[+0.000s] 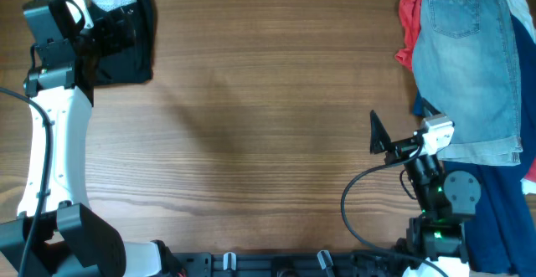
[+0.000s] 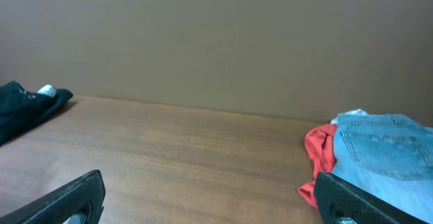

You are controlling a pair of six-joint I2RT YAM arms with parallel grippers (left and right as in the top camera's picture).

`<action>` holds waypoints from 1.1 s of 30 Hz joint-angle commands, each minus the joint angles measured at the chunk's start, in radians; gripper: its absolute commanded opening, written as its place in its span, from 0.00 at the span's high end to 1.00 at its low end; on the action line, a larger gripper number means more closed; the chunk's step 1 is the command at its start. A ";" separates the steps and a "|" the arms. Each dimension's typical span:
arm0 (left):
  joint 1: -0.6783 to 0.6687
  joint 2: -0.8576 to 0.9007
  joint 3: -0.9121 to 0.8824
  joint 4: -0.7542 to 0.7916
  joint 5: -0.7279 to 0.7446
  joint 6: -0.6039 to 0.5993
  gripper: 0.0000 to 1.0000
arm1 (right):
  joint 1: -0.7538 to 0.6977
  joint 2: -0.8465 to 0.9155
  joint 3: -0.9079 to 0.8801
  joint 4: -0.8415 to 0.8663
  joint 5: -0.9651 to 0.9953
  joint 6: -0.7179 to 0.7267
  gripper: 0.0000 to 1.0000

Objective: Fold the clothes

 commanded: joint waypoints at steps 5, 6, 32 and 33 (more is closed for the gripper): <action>0.001 -0.005 -0.003 0.002 0.011 -0.013 0.00 | 0.051 -0.163 -0.119 -0.005 0.027 0.004 0.00; 0.001 -0.005 -0.003 0.002 0.011 -0.013 0.00 | 0.069 -0.183 -0.118 -0.030 0.041 0.004 0.00; 0.001 -0.005 -0.003 0.002 0.011 -0.013 0.00 | 0.150 -0.521 -0.118 -0.380 0.137 0.010 0.00; 0.001 -0.005 -0.003 0.002 0.012 -0.013 0.00 | 0.150 -0.523 -0.118 -0.388 0.137 0.010 0.00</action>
